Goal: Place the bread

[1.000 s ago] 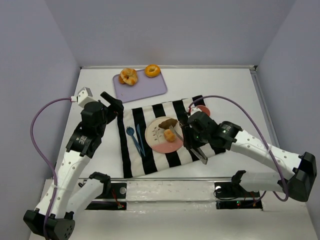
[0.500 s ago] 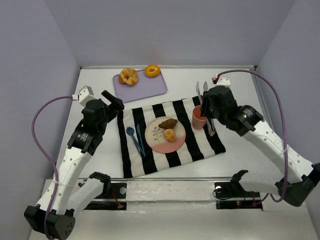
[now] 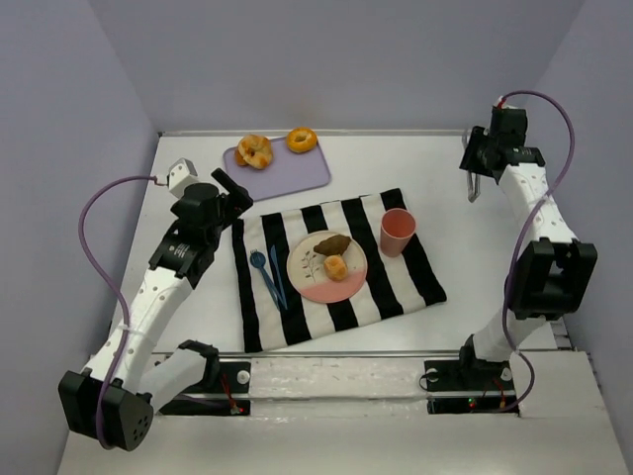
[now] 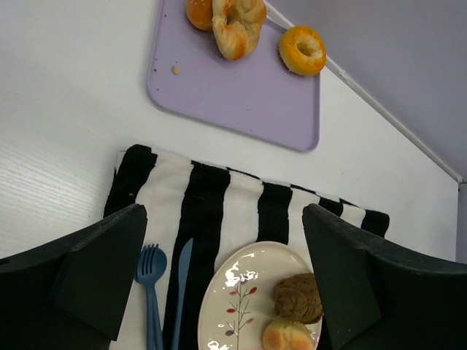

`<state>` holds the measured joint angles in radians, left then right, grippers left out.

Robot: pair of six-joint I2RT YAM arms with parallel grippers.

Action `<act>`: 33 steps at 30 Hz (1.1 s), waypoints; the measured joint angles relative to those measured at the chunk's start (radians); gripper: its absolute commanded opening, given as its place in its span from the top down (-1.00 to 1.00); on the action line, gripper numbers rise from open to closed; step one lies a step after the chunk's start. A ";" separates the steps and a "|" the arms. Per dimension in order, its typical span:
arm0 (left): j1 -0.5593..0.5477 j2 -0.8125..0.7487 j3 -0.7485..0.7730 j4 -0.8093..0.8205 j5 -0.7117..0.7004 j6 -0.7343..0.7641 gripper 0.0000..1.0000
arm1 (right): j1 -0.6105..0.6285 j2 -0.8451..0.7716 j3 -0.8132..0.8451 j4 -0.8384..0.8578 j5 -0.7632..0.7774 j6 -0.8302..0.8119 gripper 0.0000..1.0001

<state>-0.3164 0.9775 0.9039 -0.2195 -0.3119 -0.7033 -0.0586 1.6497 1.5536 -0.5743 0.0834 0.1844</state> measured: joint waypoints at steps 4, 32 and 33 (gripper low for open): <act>0.000 0.026 0.000 0.026 -0.012 0.014 -0.98 | -0.040 0.190 0.074 0.030 -0.074 -0.042 0.01; 0.006 -0.065 0.061 -0.118 -0.116 -0.021 -0.98 | -0.080 -0.344 -0.282 0.090 0.048 0.111 -1.00; 0.006 -0.076 0.061 -0.127 -0.116 -0.026 -0.98 | -0.080 -0.431 -0.343 0.097 0.049 0.130 -1.00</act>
<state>-0.3107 0.9020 0.9649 -0.3470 -0.4282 -0.7292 -0.1383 1.2182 1.2106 -0.4774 0.1326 0.3145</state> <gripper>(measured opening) 0.990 0.996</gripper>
